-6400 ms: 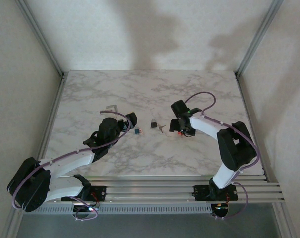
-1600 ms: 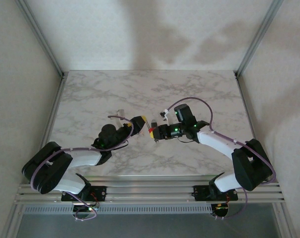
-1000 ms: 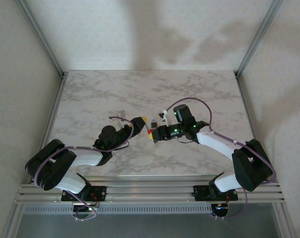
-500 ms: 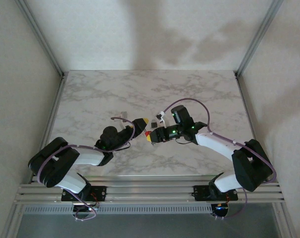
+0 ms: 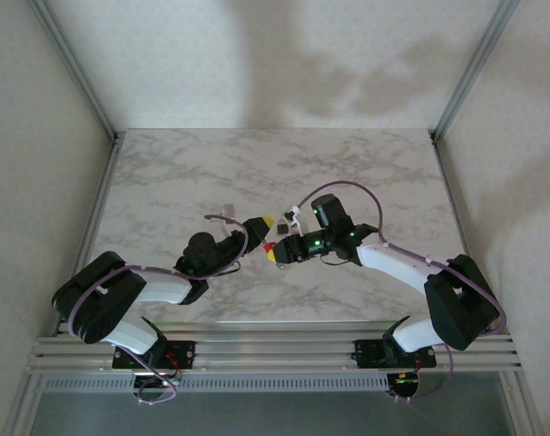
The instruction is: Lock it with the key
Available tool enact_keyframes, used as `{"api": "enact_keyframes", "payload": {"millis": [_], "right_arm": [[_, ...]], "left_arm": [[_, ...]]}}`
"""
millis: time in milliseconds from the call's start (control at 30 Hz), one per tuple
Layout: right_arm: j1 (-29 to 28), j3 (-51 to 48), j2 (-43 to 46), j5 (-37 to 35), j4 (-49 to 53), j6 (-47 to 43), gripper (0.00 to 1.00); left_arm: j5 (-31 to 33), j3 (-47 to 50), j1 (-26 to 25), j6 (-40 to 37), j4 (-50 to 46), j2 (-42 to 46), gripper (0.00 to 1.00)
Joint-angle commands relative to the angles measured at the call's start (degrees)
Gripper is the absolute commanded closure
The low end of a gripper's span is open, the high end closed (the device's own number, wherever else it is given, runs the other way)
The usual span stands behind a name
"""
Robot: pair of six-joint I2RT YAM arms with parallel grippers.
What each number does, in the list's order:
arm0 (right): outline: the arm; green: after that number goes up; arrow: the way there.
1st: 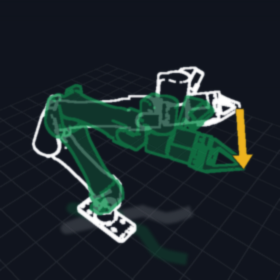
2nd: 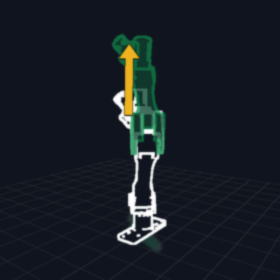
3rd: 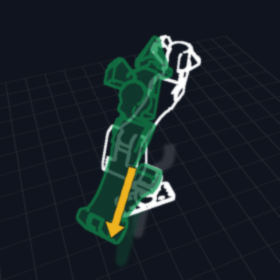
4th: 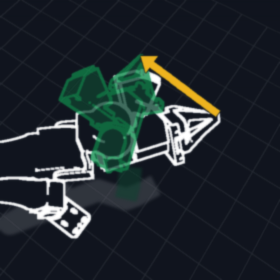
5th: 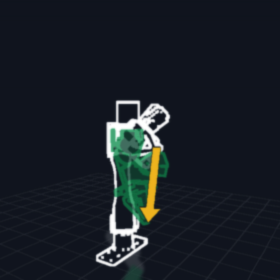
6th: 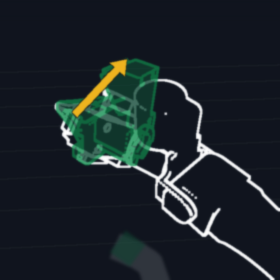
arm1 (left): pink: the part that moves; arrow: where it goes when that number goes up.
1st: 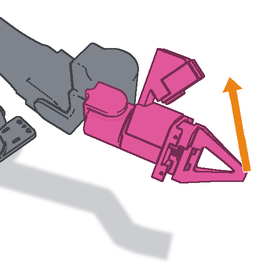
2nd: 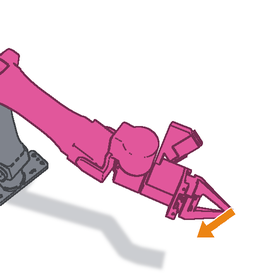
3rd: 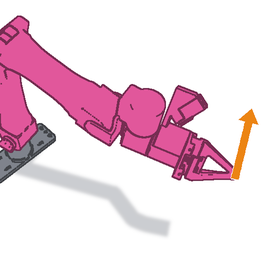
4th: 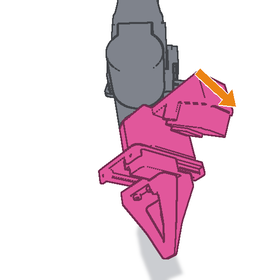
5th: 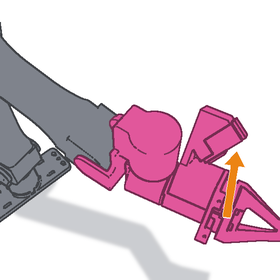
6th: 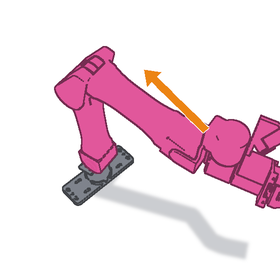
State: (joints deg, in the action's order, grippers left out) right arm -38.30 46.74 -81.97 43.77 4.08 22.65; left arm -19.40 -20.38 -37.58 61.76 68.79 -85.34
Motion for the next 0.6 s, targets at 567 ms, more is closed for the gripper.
{"api": "enact_keyframes", "payload": {"millis": [567], "right_arm": [[-2.67,3.24,-2.35,1.15,2.35,-3.34,1.00]], "left_arm": [[-0.90,-0.27,-0.56,-0.32,2.12,0.06,0.19]]}}
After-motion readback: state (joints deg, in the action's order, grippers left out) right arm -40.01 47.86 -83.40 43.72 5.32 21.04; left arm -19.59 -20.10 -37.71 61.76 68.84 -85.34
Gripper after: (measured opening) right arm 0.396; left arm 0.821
